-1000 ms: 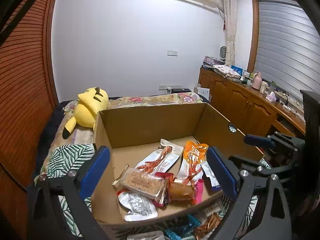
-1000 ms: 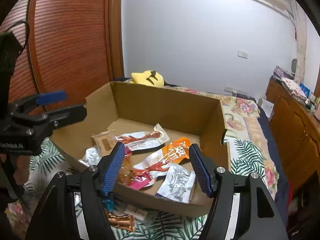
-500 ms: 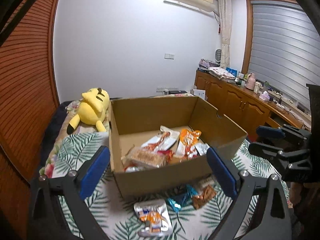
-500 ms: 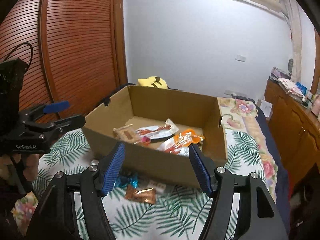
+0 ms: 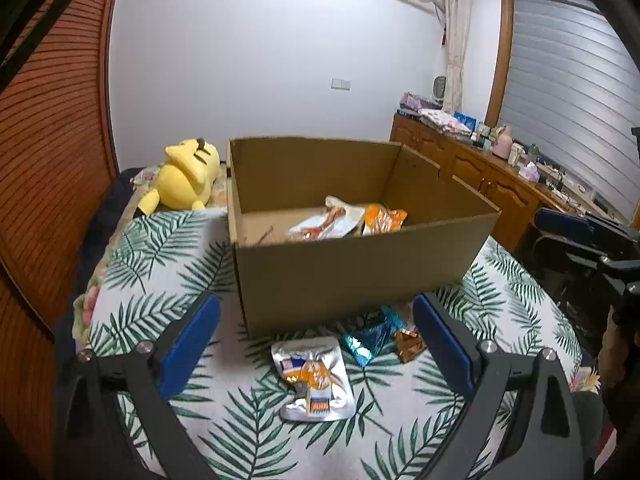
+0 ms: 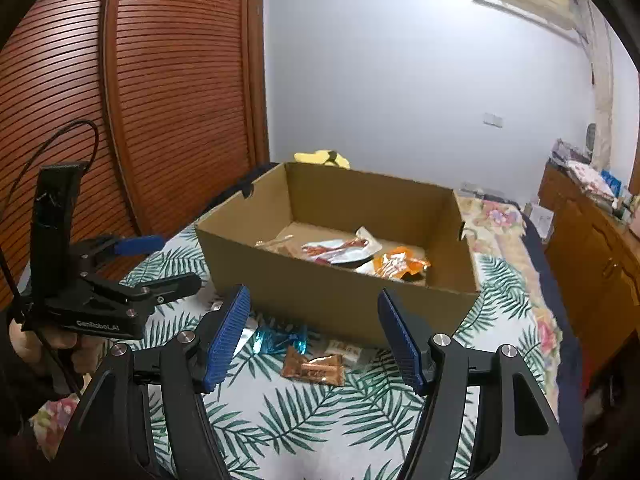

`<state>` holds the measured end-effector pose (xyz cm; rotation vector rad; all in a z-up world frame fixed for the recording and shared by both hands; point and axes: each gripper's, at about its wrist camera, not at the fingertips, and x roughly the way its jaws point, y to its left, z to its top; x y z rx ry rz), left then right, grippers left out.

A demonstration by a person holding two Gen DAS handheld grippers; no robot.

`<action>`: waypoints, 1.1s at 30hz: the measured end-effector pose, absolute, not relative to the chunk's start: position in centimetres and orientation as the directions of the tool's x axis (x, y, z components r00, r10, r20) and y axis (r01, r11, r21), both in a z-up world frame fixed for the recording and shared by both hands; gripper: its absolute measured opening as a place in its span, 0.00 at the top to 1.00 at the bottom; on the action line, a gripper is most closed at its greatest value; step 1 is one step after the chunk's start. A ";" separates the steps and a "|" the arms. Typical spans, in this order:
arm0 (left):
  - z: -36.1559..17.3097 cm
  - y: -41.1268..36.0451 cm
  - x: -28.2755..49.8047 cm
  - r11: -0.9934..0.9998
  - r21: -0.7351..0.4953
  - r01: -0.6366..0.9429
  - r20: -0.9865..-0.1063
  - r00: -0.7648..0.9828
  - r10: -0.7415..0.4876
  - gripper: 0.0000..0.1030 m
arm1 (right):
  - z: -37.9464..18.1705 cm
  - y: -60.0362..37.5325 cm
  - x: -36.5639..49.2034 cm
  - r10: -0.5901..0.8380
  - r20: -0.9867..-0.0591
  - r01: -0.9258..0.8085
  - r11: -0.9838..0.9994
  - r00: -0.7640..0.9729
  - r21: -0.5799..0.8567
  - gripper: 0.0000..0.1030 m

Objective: Organize snacks
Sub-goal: 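Move both tools back toward the remaining snacks beside the box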

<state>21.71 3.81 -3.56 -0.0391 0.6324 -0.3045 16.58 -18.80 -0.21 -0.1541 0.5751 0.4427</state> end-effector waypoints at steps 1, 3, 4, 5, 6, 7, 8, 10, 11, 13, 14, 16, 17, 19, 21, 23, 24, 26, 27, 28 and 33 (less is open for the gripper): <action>-3.9 3.9 21.7 0.956 -0.128 0.265 -0.583 0.760 -0.288 0.05 | -0.5 -18.8 16.6 0.363 -0.561 -0.447 0.894 0.744 -0.015 0.34; -4.5 4.0 21.8 0.958 -0.126 0.257 -0.595 0.753 -0.280 0.05 | -1.1 -18.9 16.8 0.367 -0.571 -0.451 0.892 0.735 -0.006 0.34; -4.9 4.0 21.8 0.959 -0.125 0.255 -0.601 0.750 -0.277 0.05 | -1.3 -18.9 16.9 0.370 -0.575 -0.453 0.892 0.730 -0.002 0.34; -5.2 4.0 21.9 0.960 -0.124 0.251 -0.608 0.746 -0.273 0.05 | -1.5 -18.9 16.9 0.369 -0.578 -0.453 0.892 0.728 0.000 0.34; -5.5 4.1 22.0 0.962 -0.120 0.246 -0.616 0.741 -0.266 0.05 | -1.8 -18.9 17.1 0.366 -0.584 -0.451 0.892 0.724 0.000 0.34; -5.8 4.2 22.1 0.964 -0.116 0.240 -0.624 0.738 -0.259 0.05 | -2.0 -18.8 17.2 0.364 -0.589 -0.452 0.892 0.721 -0.002 0.34; -6.1 4.1 22.2 0.966 -0.109 0.235 -0.631 0.734 -0.250 0.05 | -2.0 -18.7 17.2 0.364 -0.591 -0.454 0.891 0.720 -0.004 0.34; -6.6 4.1 22.4 0.969 -0.096 0.226 -0.643 0.729 -0.234 0.05 | -2.2 -18.6 17.3 0.365 -0.595 -0.458 0.889 0.716 -0.005 0.34; -6.8 4.1 22.4 0.971 -0.092 0.222 -0.649 0.726 -0.227 0.05 | -2.3 -18.5 17.3 0.368 -0.597 -0.461 0.887 0.713 -0.004 0.34; -7.2 4.2 22.5 0.971 -0.089 0.221 -0.658 0.719 -0.224 0.05 | -2.7 -18.4 17.5 0.370 -0.602 -0.466 0.885 0.708 -0.003 0.34; -7.4 4.1 22.5 0.971 -0.087 0.223 -0.661 0.716 -0.224 0.05 | -2.9 -18.3 17.7 0.371 -0.606 -0.468 0.884 0.703 -0.002 0.34; -7.7 4.0 22.5 0.969 -0.083 0.231 -0.665 0.711 -0.226 0.05 | -3.4 -18.3 17.9 0.372 -0.614 -0.470 0.883 0.696 0.002 0.34; -7.9 4.0 22.4 0.968 -0.082 0.237 -0.666 0.710 -0.230 0.04 | -3.7 -18.3 18.1 0.371 -0.620 -0.472 0.882 0.691 0.003 0.34; -8.2 3.9 22.3 0.967 -0.078 0.243 -0.673 0.702 -0.231 0.02 | -4.5 -18.2 18.4 0.368 -0.634 -0.477 0.879 0.680 -0.001 0.34; -8.5 3.8 22.3 0.967 -0.070 0.245 -0.679 0.698 -0.227 0.02 | -5.3 -18.1 18.7 0.368 -0.649 -0.484 0.875 0.666 -0.001 0.34; -8.7 3.8 22.3 0.970 -0.055 0.238 -0.677 0.705 -0.211 0.02 | -6.2 -18.1 19.2 0.370 -0.669 -0.496 0.869 0.644 0.003 0.34; -8.8 3.8 22.3 0.971 -0.048 0.233 -0.675 0.709 -0.204 0.02 | -6.7 -18.1 19.5 0.374 -0.682 -0.504 0.864 0.629 0.009 0.34; -9.0 4.0 22.5 0.970 -0.059 0.234 -0.679 0.703 -0.211 0.02 | -7.6 -17.8 20.2 0.376 -0.701 -0.514 0.858 0.606 0.016 0.34; -9.2 4.2 22.6 0.968 -0.075 0.238 -0.682 0.696 -0.223 0.02 | -7.9 -17.7 20.6 0.378 -0.707 -0.518 0.855 0.598 0.019 0.34; -9.2 4.4 22.7 0.968 -0.084 0.238 -0.683 0.693 -0.230 0.02 | -8.2 -17.5 20.9 0.380 -0.712 -0.522 0.853 0.590 0.022 0.34; -9.3 5.2 22.9 0.965 -0.105 0.242 -0.685 0.685 -0.246 0.02 | -10.0 -16.8 23.1 0.394 -0.754 -0.552 0.832 0.527 0.049 0.41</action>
